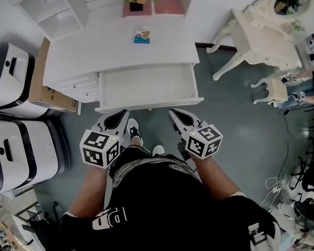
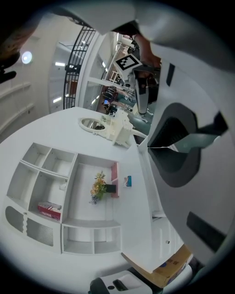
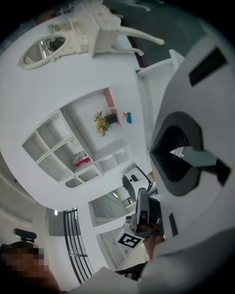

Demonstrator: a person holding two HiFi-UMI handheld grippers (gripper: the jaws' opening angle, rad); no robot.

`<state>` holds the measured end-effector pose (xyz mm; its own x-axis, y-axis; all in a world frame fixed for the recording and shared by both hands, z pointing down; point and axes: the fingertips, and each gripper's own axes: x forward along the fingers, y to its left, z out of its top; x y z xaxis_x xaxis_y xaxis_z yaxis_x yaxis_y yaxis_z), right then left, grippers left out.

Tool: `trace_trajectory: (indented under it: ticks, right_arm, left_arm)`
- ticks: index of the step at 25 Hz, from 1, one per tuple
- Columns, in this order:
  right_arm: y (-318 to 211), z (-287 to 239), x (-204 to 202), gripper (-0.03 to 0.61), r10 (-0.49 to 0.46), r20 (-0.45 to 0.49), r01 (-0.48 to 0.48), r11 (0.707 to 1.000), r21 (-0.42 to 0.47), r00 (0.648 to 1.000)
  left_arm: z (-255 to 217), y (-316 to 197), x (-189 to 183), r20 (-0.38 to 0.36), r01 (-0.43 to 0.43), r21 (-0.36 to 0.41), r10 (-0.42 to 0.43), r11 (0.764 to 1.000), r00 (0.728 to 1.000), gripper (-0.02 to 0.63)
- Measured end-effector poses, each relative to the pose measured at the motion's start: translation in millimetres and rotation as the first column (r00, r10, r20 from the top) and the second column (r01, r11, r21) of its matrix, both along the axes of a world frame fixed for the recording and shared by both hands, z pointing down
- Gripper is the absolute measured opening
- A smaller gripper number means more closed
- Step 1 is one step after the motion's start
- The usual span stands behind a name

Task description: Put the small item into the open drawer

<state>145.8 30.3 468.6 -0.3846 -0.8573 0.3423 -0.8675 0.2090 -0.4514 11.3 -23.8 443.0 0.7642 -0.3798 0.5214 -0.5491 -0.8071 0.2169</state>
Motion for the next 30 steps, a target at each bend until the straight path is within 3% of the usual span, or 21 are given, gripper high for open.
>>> trace_trajectory:
  ticks: [30]
  right_arm:
    - [-216, -18, 12, 0.009, 0.055, -0.113, -0.060, 0.997, -0.042, 0.992]
  left_arm:
    - [4, -216, 32, -0.029, -0.114, 0.004, 0.114, 0.993, 0.993, 0.015]
